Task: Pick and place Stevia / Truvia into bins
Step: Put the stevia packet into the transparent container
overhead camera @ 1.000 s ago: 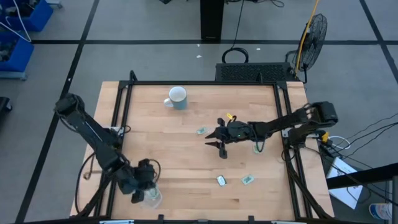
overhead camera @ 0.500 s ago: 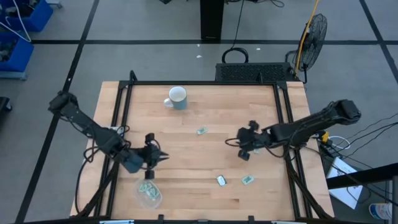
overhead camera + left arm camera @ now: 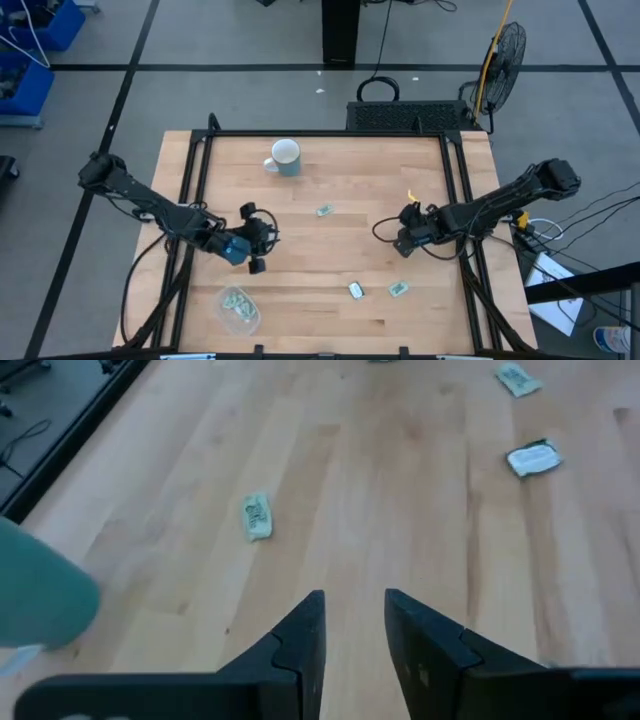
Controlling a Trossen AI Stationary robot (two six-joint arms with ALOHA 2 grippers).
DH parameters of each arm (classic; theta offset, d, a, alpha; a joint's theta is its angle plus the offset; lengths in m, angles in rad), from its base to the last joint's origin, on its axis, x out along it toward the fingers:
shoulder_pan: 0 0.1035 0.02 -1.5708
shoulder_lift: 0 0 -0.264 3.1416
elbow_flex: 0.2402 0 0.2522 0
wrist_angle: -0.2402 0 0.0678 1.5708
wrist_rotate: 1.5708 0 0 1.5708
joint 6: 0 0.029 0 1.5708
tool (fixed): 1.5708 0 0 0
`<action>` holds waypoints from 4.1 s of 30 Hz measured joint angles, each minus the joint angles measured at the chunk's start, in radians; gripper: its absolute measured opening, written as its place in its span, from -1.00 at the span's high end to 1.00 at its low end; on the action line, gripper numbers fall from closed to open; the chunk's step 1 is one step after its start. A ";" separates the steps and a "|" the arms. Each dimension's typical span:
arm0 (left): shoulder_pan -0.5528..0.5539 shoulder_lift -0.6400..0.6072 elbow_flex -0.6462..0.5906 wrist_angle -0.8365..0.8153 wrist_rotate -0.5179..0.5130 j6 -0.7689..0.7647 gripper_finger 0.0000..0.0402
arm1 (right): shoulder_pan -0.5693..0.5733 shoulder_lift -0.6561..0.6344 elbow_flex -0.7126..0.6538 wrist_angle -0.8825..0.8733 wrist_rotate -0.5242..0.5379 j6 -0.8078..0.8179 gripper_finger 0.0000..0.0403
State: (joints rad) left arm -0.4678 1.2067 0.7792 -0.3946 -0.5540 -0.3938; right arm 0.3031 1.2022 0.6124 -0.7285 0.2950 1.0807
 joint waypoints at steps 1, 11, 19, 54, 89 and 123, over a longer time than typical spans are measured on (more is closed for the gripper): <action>0.005 0.007 0.000 0.000 0.001 0.000 0.44 | 0.003 0.000 -0.005 -0.002 -0.012 0.015 0.42; 0.044 0.081 0.000 -0.007 0.007 0.005 0.44 | 0.022 0.000 -0.035 -0.046 -0.059 0.042 0.42; 0.049 0.109 0.000 -0.003 0.019 0.007 0.44 | 0.022 -0.003 -0.111 0.045 -0.057 0.111 0.42; 0.191 0.229 0.000 0.642 0.154 0.185 0.44 | -0.075 0.290 -0.136 1.687 0.207 -0.748 0.98; 0.247 0.285 0.001 0.631 0.220 0.134 0.44 | -0.105 0.553 0.209 1.591 0.063 -1.123 0.98; 0.175 -0.162 0.000 -0.005 0.110 0.025 0.44 | -0.099 0.572 0.207 1.464 0.070 -1.084 1.00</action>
State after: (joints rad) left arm -0.2932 1.0451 0.7795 -0.3991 -0.4443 -0.3684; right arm 0.2039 1.7742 0.8192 0.7356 0.3647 -0.0037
